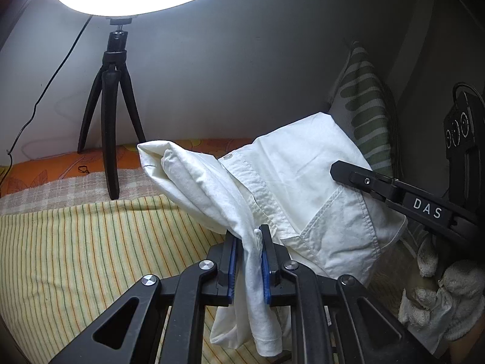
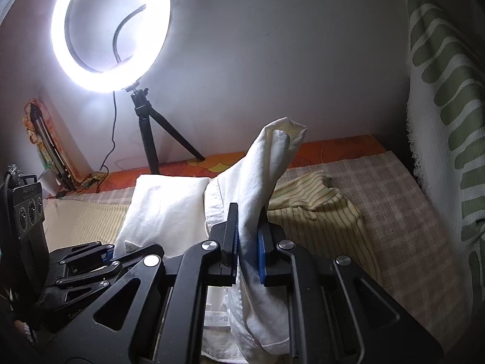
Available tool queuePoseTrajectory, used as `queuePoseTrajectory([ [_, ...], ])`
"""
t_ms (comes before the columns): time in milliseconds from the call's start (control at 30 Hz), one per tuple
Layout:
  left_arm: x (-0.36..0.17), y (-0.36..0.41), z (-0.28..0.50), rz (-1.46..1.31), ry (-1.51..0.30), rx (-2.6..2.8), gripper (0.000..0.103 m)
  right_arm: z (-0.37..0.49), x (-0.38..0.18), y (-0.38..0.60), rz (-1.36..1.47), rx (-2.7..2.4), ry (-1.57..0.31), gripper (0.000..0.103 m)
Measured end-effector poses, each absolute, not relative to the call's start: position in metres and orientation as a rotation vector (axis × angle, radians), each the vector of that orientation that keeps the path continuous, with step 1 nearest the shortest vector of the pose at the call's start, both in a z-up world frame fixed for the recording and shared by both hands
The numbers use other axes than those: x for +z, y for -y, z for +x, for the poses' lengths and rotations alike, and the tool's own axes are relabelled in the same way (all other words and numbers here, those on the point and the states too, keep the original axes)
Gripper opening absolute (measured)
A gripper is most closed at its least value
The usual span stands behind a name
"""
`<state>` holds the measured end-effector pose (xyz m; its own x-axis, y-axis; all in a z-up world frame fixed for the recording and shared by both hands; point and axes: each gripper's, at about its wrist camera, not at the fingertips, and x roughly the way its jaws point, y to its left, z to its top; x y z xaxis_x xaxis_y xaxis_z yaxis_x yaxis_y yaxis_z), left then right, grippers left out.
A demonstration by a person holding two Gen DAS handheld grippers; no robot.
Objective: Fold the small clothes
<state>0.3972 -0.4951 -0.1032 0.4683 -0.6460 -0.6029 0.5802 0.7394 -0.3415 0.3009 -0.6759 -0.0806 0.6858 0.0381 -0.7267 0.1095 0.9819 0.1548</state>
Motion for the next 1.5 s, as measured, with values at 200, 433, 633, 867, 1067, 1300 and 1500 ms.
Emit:
queuePoseTrajectory([
  [200,-0.110,0.512,0.396,-0.060,-0.752,-0.717,0.011,0.307,-0.100,0.689,0.170,-0.080,-0.836,0.011],
  [433,-0.112,0.515,0.396,-0.042,-0.745,-0.701,0.012,0.313,-0.104,0.693,0.129,-0.127,-0.856,0.011],
  [633,-0.112,0.514,0.395,-0.024,-0.745,-0.689,0.017,0.315,-0.110,0.698,0.103,-0.167,-0.874,0.014],
  [867,-0.107,0.515,0.381,0.015,-0.717,-0.688,0.074,0.306,-0.098,0.706,0.114,-0.258,-0.830,0.059],
  [1067,-0.092,0.510,0.359,0.066,-0.681,-0.670,0.096,0.292,-0.076,0.701,0.117,-0.266,-0.798,0.072],
  [1300,-0.068,0.488,0.334,0.062,-0.672,-0.662,0.101,0.263,-0.045,0.682,0.129,-0.258,-0.744,0.093],
  [1500,-0.050,0.459,0.304,0.065,-0.672,-0.642,0.103,0.227,-0.024,0.654,0.131,-0.258,-0.720,0.102],
])
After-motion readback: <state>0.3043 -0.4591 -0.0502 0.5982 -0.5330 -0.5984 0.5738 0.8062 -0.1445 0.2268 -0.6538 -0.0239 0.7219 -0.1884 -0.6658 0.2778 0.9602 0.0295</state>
